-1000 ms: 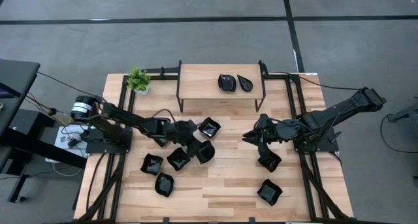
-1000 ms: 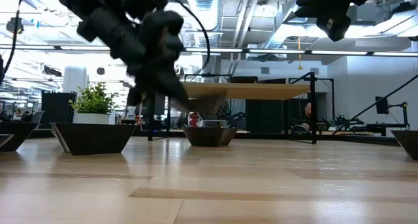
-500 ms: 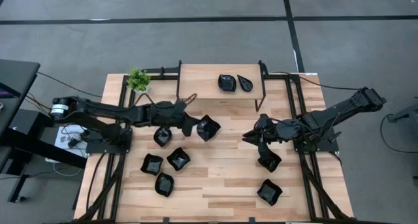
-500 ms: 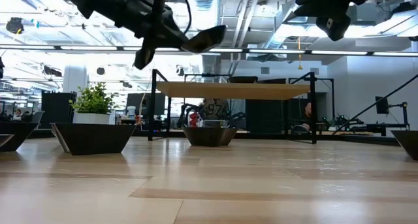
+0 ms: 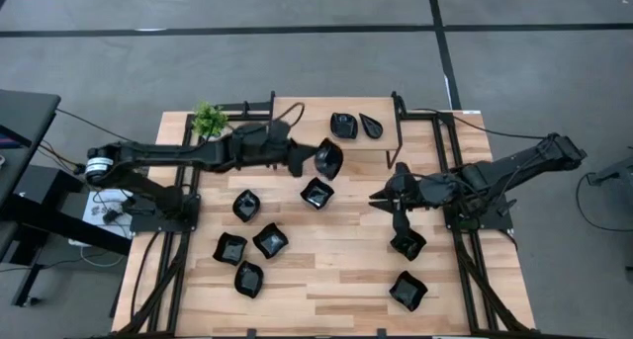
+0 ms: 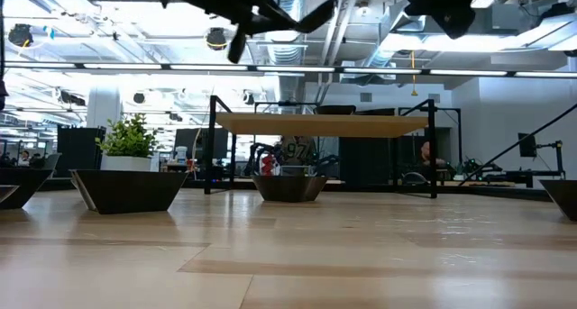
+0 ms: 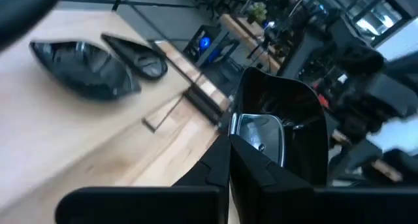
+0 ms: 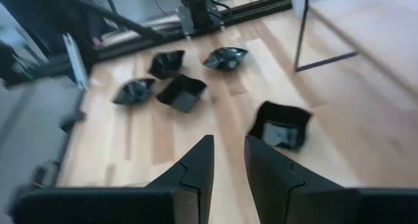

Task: Pick & Place Mini shaped plates
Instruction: Stack the black leaf shaped plate on top of the black leaf shaped plate on the shelf

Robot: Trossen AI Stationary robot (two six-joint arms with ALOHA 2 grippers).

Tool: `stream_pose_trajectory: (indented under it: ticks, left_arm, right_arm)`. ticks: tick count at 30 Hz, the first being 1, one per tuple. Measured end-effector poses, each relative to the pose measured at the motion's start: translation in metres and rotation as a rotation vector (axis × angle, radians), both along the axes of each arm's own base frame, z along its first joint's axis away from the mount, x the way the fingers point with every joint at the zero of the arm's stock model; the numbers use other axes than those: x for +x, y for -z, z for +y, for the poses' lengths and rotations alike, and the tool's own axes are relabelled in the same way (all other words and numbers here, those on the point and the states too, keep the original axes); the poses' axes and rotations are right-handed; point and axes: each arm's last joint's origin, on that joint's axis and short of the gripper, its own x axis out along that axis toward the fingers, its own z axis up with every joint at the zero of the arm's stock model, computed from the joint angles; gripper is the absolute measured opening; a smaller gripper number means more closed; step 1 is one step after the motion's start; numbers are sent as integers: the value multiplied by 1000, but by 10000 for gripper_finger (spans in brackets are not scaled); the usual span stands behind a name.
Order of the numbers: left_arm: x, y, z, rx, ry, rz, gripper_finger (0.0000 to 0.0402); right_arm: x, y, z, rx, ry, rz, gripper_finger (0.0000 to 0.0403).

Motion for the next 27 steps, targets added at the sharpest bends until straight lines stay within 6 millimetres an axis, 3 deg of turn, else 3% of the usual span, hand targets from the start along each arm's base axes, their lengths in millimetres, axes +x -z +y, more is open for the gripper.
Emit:
stream_pose_trajectory:
  ticks: [7, 16, 21, 27]
  left_arm:
    - [32, -4, 35, -13, -59, 11, 6]
    - [57, 11, 82, -37, -265, 47, 5]
    - [61, 27, 93, -107, -326, 67, 5]
    - [61, 30, 96, -90, -391, 72, 5]
  right_arm:
    - [-7, -16, -13, -184, -22, 132, 81]
    - [-11, -27, -34, -290, 25, 222, 81]
    - [-8, -27, -45, -271, 99, 224, 81]
    - [-6, -25, -51, -250, 142, 234, 81]
